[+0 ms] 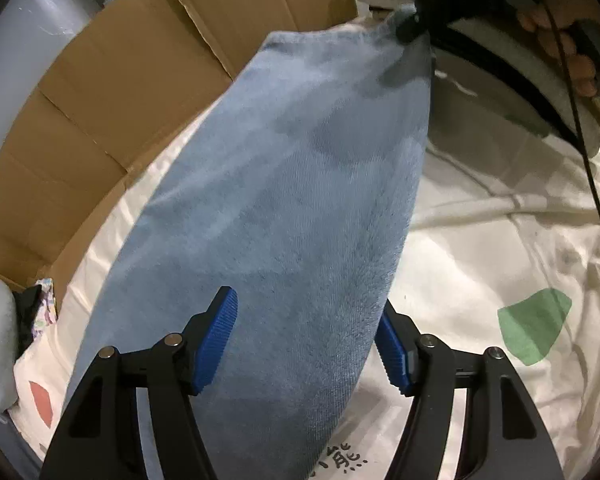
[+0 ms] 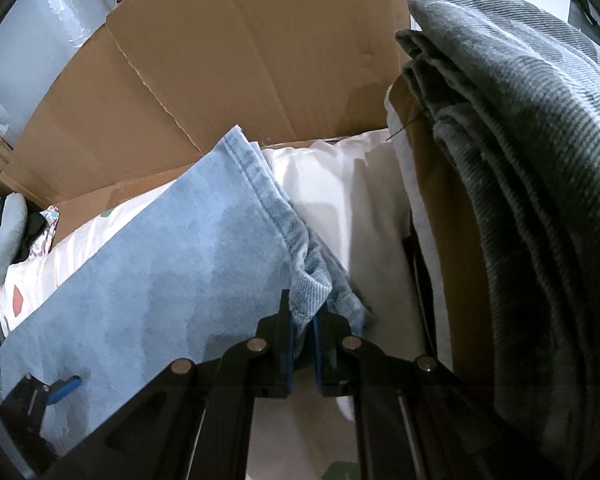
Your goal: Fold clothes
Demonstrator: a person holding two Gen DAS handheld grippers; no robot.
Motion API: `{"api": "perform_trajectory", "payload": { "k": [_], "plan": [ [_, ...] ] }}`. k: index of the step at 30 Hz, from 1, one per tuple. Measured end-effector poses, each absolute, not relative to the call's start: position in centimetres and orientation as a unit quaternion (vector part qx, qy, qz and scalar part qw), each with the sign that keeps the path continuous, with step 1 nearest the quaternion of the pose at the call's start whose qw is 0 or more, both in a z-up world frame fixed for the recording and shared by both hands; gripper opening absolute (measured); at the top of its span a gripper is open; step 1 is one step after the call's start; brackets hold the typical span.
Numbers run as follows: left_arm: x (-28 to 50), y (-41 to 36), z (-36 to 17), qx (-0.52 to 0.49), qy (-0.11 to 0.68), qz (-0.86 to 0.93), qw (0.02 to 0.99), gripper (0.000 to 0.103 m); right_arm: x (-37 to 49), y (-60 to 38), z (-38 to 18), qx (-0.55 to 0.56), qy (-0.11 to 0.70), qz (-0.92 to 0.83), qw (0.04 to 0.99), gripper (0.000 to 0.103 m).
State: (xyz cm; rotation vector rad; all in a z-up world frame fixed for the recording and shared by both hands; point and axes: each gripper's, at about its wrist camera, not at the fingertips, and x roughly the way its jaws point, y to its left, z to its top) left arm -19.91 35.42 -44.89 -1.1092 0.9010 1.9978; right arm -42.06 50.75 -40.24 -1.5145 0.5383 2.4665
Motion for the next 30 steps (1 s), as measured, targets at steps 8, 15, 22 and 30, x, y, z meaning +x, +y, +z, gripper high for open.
{"api": "perform_trajectory", "payload": {
  "k": [8, 15, 22, 30],
  "plan": [
    [-23.5, 37.3, -46.5, -0.436, 0.324, 0.760, 0.358, 0.045, -41.9, 50.6, -40.5, -0.515, 0.169, 0.834, 0.100, 0.007],
    [-22.7, 38.0, -45.3, -0.445, 0.301, 0.746, 0.393, 0.007, -41.8, 50.6, -40.4, -0.518, 0.173, 0.832, 0.101, 0.009],
    [-22.8, 38.0, -44.8, -0.459, 0.278, 0.738, 0.409, 0.003, -41.6, 50.3, -39.8, -0.518, 0.176, 0.831, 0.101, 0.016],
    [-23.3, 37.6, -44.4, -0.472, 0.252, 0.737, 0.413, 0.003, -39.4, 48.2, -37.8, -0.504, 0.154, 0.848, 0.059, 0.030]
  ]
}}
